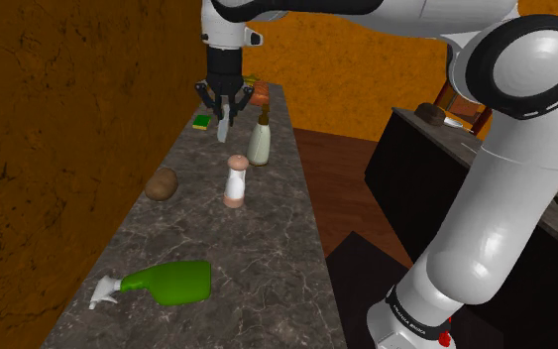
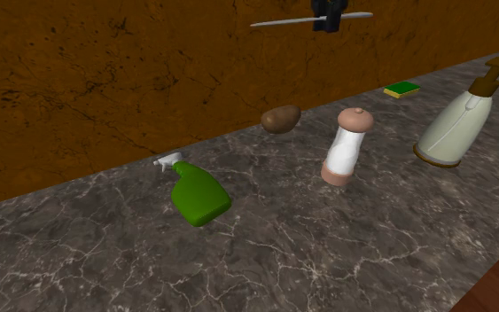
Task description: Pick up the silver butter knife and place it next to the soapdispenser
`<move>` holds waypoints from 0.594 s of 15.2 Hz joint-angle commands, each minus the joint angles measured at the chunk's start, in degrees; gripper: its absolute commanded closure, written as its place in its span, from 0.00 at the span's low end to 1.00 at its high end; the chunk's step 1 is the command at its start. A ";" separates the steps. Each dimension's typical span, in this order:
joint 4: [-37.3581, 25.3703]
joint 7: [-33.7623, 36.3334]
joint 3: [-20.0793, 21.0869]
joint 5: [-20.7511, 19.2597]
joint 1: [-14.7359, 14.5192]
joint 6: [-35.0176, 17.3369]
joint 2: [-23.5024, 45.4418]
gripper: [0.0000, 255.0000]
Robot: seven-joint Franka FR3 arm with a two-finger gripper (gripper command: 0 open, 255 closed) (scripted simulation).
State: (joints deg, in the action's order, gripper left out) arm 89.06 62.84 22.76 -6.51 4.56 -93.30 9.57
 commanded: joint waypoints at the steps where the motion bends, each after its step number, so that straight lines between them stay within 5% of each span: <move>1: 0.53 -2.73 -1.04 0.20 1.60 -0.17 -0.64 1.00; 9: 2.66 -13.38 -5.56 0.62 7.84 -1.43 -2.45 1.00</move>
State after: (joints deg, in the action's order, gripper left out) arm 91.07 50.55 17.66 -5.92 11.79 -94.16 7.27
